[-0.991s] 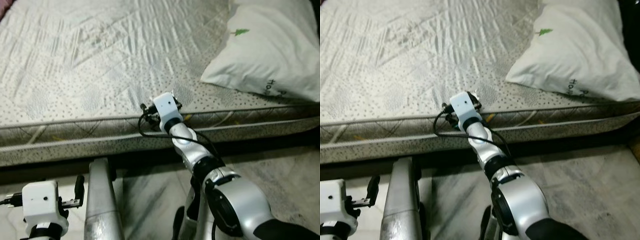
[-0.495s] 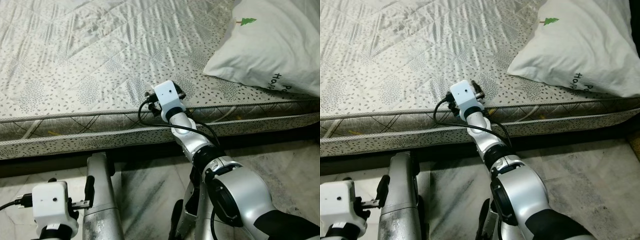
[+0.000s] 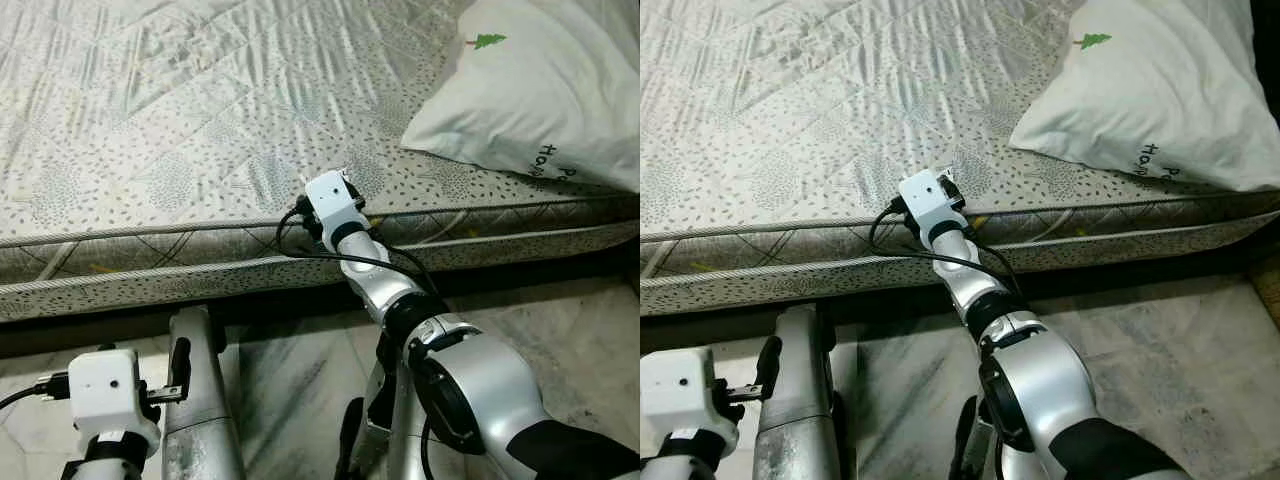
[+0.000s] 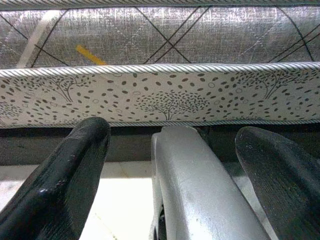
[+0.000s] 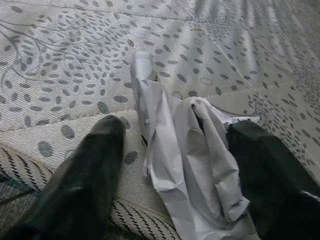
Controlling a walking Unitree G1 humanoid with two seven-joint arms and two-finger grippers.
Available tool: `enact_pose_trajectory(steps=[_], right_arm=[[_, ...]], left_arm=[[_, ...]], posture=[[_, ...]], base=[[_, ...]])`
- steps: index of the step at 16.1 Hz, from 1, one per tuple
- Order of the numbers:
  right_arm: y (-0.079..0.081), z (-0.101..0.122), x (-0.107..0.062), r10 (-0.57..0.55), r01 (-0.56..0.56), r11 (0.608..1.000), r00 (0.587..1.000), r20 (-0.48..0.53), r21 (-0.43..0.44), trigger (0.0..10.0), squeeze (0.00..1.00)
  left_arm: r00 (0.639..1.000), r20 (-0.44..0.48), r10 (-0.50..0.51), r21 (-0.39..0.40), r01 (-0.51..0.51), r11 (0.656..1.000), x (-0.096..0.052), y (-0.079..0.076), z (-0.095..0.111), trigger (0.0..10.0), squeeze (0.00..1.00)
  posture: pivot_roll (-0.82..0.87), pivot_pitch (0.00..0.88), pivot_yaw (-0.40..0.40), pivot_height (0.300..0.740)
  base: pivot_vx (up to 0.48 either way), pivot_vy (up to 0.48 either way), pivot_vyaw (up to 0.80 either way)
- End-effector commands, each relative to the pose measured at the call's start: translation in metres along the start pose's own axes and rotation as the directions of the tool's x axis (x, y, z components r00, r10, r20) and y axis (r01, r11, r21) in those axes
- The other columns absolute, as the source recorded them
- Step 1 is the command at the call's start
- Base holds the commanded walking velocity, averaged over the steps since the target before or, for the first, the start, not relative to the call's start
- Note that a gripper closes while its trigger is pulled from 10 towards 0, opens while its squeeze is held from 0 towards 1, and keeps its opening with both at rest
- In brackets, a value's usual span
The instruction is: Clean up the room
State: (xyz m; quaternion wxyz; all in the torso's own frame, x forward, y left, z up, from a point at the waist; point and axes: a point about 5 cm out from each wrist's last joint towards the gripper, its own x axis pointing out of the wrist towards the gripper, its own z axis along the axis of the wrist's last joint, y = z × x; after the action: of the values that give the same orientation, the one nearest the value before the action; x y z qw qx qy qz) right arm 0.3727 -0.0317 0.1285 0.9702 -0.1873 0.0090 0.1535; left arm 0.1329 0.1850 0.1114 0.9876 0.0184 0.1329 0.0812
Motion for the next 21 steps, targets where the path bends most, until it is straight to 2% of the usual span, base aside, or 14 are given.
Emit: enact_pose_trajectory(steps=[1, 10, 14, 16, 17, 20, 21], right_arm=[[-0.001, -0.005, -0.001, 0.003, -0.003, 1.0, 0.999, -0.036, 0.002, 0.0, 0.0], [-0.017, -0.012, -0.001, -0.006, 0.006, 1.0, 0.998, -0.06, 0.003, 0.0, 0.0], [-0.024, 0.0, 0.004, -0.005, 0.006, 1.0, 0.999, -0.037, 0.023, 0.0, 0.0], [-0.032, 0.003, 0.006, -0.026, 0.028, 0.998, 0.999, -0.037, 0.056, 0.0, 0.0], [-0.041, 0.001, 0.006, -0.047, 0.052, 0.995, 0.997, -0.053, 0.083, 0.0, 0.0], [-0.046, 0.0, 0.005, -0.026, 0.031, 0.996, 0.998, -0.051, 0.09, 0.0, 0.0], [-0.047, 0.002, 0.006, -0.009, 0.014, 0.994, 0.999, -0.042, 0.108, 0.0, 0.0]], left_arm=[[1.0, -0.021, 0.013, 0.005, -0.013, 1.0, 0.001, 0.002, -0.004, 10.0, 0.0], [1.0, 0.025, 0.018, 0.004, -0.018, 1.0, 0.024, 0.0, -0.001, 10.0, 0.0], [0.998, 0.061, 0.019, 0.009, -0.019, 1.0, 0.038, 0.0, 0.003, 10.0, 0.0], [0.996, 0.086, 0.015, 0.022, -0.017, 1.0, 0.045, 0.0, 0.009, 10.0, 0.0], [0.995, 0.102, 0.018, 0.025, -0.021, 0.999, 0.049, 0.0, 0.012, 10.0, 0.0], [0.993, 0.113, 0.019, 0.015, -0.021, 1.0, 0.056, -0.004, 0.011, 10.0, 0.0], [0.993, 0.122, 0.011, 0.008, -0.012, 1.0, 0.063, -0.009, 0.011, 10.0, 0.0]], posture=[[0.46, 0.211, -0.136, 0.481], [0.45, 0.162, -0.155, 0.481], [0.46, 0.119, -0.157, 0.481], [0.46, 0.119, -0.157, 0.481], [0.47, 0.108, -0.166, 0.481], [0.45, 0.065, -0.18, 0.481], [0.43, 0.021, -0.183, 0.481]], base=[[0.0, 0.0, 0.0], [0.0, 0.0, 0.0], [0.0, 0.0, 0.0], [0.0, 0.0, 0.0], [0.0, 0.0, 0.0], [0.0, 0.0, 0.0], [0.0, 0.0, 0.0]])
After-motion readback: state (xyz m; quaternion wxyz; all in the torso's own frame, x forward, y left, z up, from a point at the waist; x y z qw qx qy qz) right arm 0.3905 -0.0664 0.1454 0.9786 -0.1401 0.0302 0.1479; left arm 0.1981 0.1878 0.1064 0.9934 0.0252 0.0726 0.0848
